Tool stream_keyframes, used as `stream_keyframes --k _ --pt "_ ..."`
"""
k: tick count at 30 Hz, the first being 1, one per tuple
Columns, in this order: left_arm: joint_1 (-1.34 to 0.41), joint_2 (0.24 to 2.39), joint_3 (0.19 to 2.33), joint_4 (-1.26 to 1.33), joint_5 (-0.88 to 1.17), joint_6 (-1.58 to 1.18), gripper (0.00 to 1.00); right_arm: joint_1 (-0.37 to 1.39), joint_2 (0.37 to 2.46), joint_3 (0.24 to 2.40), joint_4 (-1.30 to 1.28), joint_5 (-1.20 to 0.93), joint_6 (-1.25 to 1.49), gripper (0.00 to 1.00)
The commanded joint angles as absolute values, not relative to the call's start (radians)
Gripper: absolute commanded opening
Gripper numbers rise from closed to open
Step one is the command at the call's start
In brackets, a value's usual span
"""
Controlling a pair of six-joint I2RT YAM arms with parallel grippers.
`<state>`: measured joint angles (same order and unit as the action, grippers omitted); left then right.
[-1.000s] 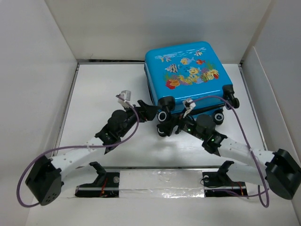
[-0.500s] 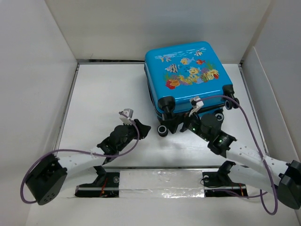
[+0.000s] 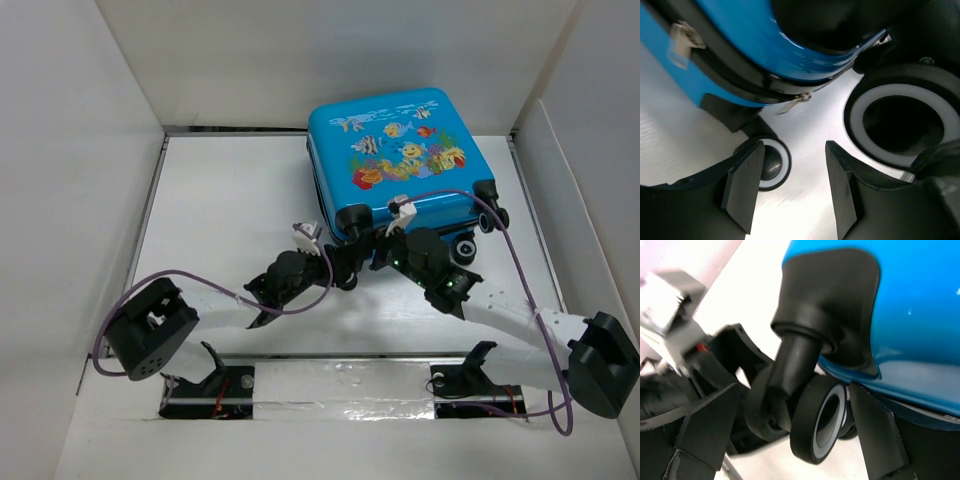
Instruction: Pack the luggage
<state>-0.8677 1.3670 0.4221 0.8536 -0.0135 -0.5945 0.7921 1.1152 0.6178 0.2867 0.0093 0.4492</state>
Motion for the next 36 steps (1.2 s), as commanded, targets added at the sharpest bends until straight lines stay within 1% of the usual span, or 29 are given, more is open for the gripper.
stream_keyframes --k 1,6,10,13,14,18,21,26,29,30,36 --pt "-0.922 1.417 0.500 0.940 -0.072 -0.545 0.49 0.799 1.114 0.667 0.336 0.025 0.449 0.94" --pt "-0.954 1.491 0.528 0.946 -0.234 -0.555 0.50 0.799 1.109 0.667 0.354 0.012 0.465 0.87" --pt "-0.954 1.534 0.532 1.003 -0.328 -0.546 0.50 0.799 1.124 0.681 0.334 0.008 0.465 0.86" --pt "-0.965 1.552 0.523 1.080 -0.336 -0.534 0.50 0.799 1.126 0.680 0.331 0.008 0.465 0.86" --pt "-0.965 1.554 0.522 1.104 -0.342 -0.531 0.50 0.799 1.126 0.672 0.337 -0.021 0.468 0.86" --pt "-0.974 1.569 0.544 1.132 -0.367 -0.512 0.47 0.799 1.120 0.658 0.357 -0.031 0.477 0.86" --pt "-0.983 1.568 0.548 1.155 -0.370 -0.511 0.44 0.799 1.126 0.650 0.362 -0.037 0.483 0.82" --pt "-0.992 1.568 0.549 1.183 -0.368 -0.514 0.42 0.799 1.138 0.640 0.377 -0.038 0.500 0.82" --pt "-0.992 1.574 0.551 1.199 -0.367 -0.523 0.38 0.799 1.143 0.640 0.379 -0.046 0.500 0.82" --pt "-0.992 1.577 0.549 1.207 -0.359 -0.531 0.35 0.799 1.147 0.638 0.380 -0.046 0.503 0.82" --pt "-1.026 1.577 0.543 1.253 -0.364 -0.526 0.34 0.799 1.140 0.618 0.397 -0.043 0.512 0.81"
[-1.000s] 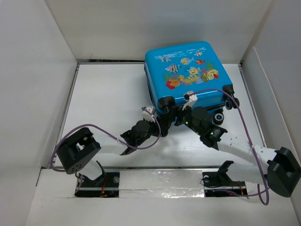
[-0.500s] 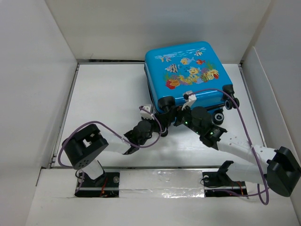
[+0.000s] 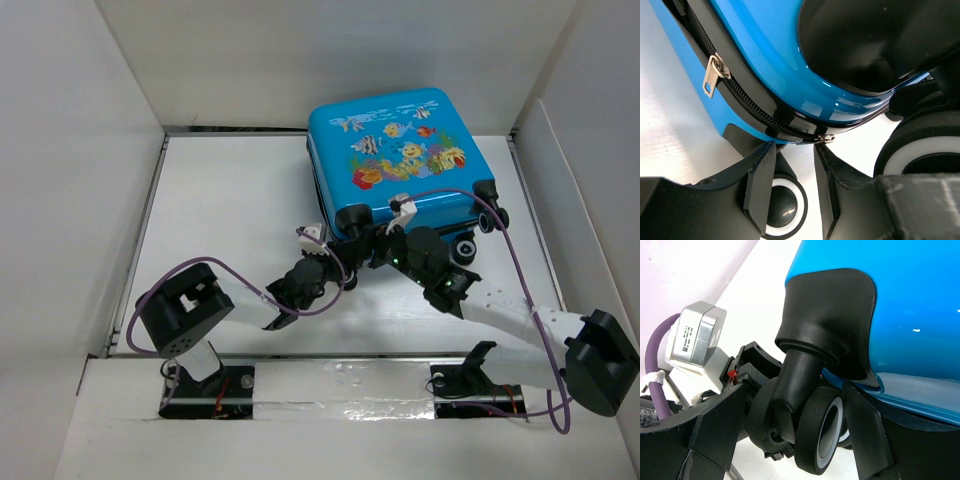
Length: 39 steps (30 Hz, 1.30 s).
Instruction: Pack the luggage
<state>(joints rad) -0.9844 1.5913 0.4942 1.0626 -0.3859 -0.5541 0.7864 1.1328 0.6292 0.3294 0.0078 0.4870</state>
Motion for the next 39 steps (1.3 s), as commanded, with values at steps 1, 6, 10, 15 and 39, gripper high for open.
stream_keyframes --k 1,6,10,15,39 --pt "-1.026 1.577 0.542 1.258 -0.373 -0.525 0.35 0.799 1.137 0.617 0.400 -0.043 0.514 0.81" --pt "-1.038 1.585 0.529 1.305 -0.365 -0.528 0.35 0.799 1.138 0.614 0.397 -0.049 0.515 0.78" --pt "-1.049 1.591 0.514 1.336 -0.382 -0.523 0.35 0.799 1.138 0.609 0.396 -0.037 0.523 0.86" --pt "-1.058 1.608 0.488 1.391 -0.371 -0.529 0.35 0.799 1.126 0.618 0.408 -0.023 0.537 0.88" --pt "-1.146 1.692 0.508 1.571 -0.501 -0.422 0.43 0.799 1.098 0.649 0.410 -0.069 0.588 0.82"
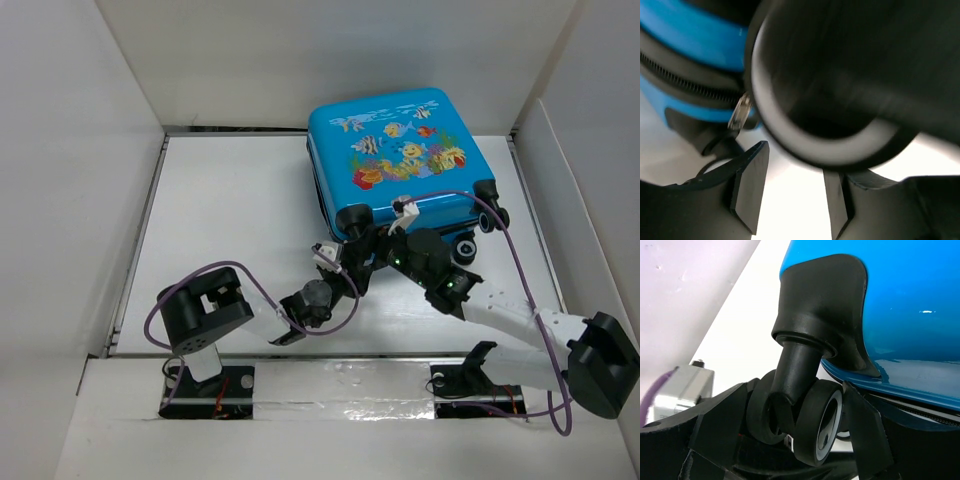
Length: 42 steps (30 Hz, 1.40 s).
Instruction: Pack the luggage
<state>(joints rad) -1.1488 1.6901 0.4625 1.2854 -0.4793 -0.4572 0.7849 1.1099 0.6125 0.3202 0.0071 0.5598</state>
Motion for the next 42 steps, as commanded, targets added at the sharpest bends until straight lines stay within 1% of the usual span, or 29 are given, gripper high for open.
stream_keyframes --k 1,5,10,14,16,23,27,30,32,33,35,36,37,41,42 --pt "-1.146 1.692 0.505 1.565 -0.523 -0.434 0.42 0.799 1.100 0.649 0.407 -0.071 0.588 0.82" --pt "-1.146 1.683 0.477 1.543 -0.581 -0.452 0.39 0.799 1.097 0.644 0.410 -0.071 0.586 0.84" --pt "-1.146 1.669 0.451 1.500 -0.681 -0.457 0.39 0.799 1.104 0.652 0.417 -0.071 0.584 0.83" --pt "-1.146 1.687 0.451 1.531 -0.706 -0.420 0.38 0.799 1.117 0.657 0.419 -0.071 0.583 0.79" --pt "-1.146 1.698 0.456 1.586 -0.693 -0.385 0.39 0.799 1.120 0.655 0.422 -0.077 0.584 0.75" --pt "-1.146 1.741 0.523 1.632 -0.736 -0.282 0.39 0.799 1.114 0.638 0.430 -0.100 0.592 0.71" --pt "-1.146 1.759 0.538 1.689 -0.765 -0.250 0.38 0.799 1.112 0.624 0.440 -0.115 0.597 0.64" --pt "-1.135 1.785 0.549 1.762 -0.779 -0.242 0.38 0.799 1.120 0.615 0.466 -0.118 0.607 0.64" --pt "-1.124 1.790 0.520 1.822 -0.753 -0.252 0.39 0.799 1.127 0.635 0.453 -0.114 0.603 0.65" --pt "-1.124 1.790 0.503 1.885 -0.752 -0.244 0.40 0.799 1.124 0.638 0.448 -0.107 0.601 0.64" --pt "-1.147 1.779 0.436 1.955 -0.761 -0.238 0.45 0.799 1.121 0.643 0.481 -0.098 0.610 0.59" --pt "-1.147 1.752 0.399 2.036 -0.752 -0.247 0.47 0.790 1.121 0.649 0.489 -0.103 0.620 0.52" --pt "-1.147 1.737 0.332 2.064 -0.738 -0.261 0.48 0.790 1.127 0.661 0.492 -0.109 0.623 0.50" --pt "-1.147 1.570 0.181 2.033 -0.698 -0.345 0.48 0.790 1.204 0.758 0.488 -0.178 0.620 0.50" --pt "-1.147 1.487 0.152 1.996 -0.701 -0.357 0.48 0.790 1.222 0.787 0.492 -0.196 0.633 0.52"
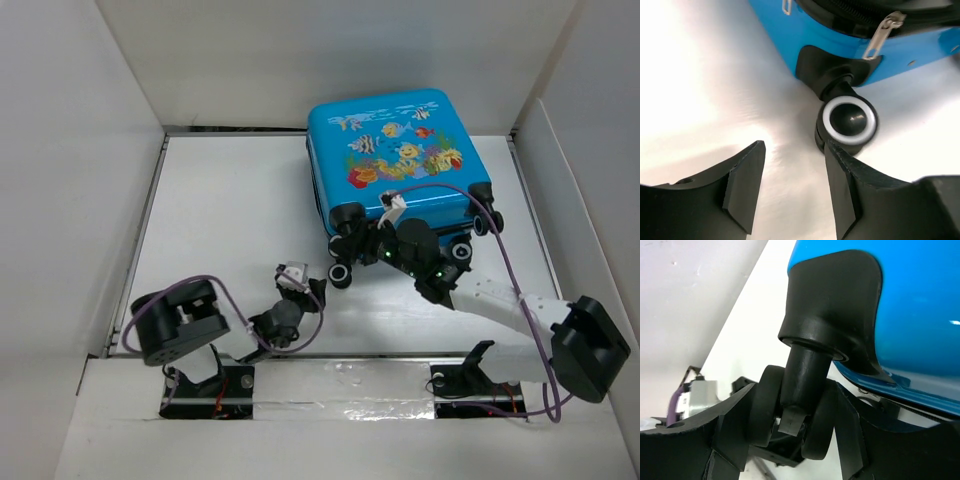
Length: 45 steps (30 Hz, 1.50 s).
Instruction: Pack the luggage
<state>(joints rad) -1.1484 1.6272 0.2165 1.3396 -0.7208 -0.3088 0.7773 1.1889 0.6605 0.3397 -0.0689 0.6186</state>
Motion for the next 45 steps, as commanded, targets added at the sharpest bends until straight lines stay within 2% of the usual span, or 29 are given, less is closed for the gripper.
stream_keyframes --k 1,3,6,8,10,14,16,18,24,32,45 --pt "-1.147 1.445 0.103 1.970 -0.707 -0.383 0.49 0.790 1.254 0.791 0.506 -0.196 0.640 0.54" --pt "-1.114 1.309 0.084 1.826 -0.701 -0.400 0.48 0.799 1.269 0.767 0.572 -0.166 0.675 0.59" --pt "-1.051 1.192 0.107 1.636 -0.553 -0.477 0.48 0.799 1.261 0.733 0.618 -0.114 0.707 0.59" --pt "-1.051 1.198 0.147 1.632 -0.494 -0.451 0.47 0.799 1.253 0.739 0.600 -0.103 0.704 0.60" --pt "-1.042 1.244 0.169 1.713 -0.457 -0.411 0.47 0.799 1.252 0.739 0.609 -0.115 0.707 0.66" --pt "-0.997 1.351 0.221 1.819 -0.379 -0.367 0.47 0.799 1.250 0.750 0.626 -0.150 0.718 0.66" --pt "-0.965 1.403 0.224 1.874 -0.294 -0.389 0.47 0.799 1.243 0.761 0.626 -0.163 0.722 0.62" --pt "-0.927 1.468 0.224 1.936 -0.275 -0.399 0.47 0.799 1.238 0.788 0.612 -0.170 0.723 0.50" --pt "-0.871 1.557 0.235 2.028 -0.204 -0.462 0.49 0.799 1.261 0.845 0.558 -0.182 0.715 0.38" --pt "-0.928 1.595 0.298 2.068 -0.212 -0.402 0.51 0.799 1.284 0.859 0.594 -0.221 0.747 0.37" --pt "-0.917 1.591 0.396 2.068 -0.308 -0.285 0.51 0.799 1.301 0.833 0.683 -0.285 0.793 0.35"
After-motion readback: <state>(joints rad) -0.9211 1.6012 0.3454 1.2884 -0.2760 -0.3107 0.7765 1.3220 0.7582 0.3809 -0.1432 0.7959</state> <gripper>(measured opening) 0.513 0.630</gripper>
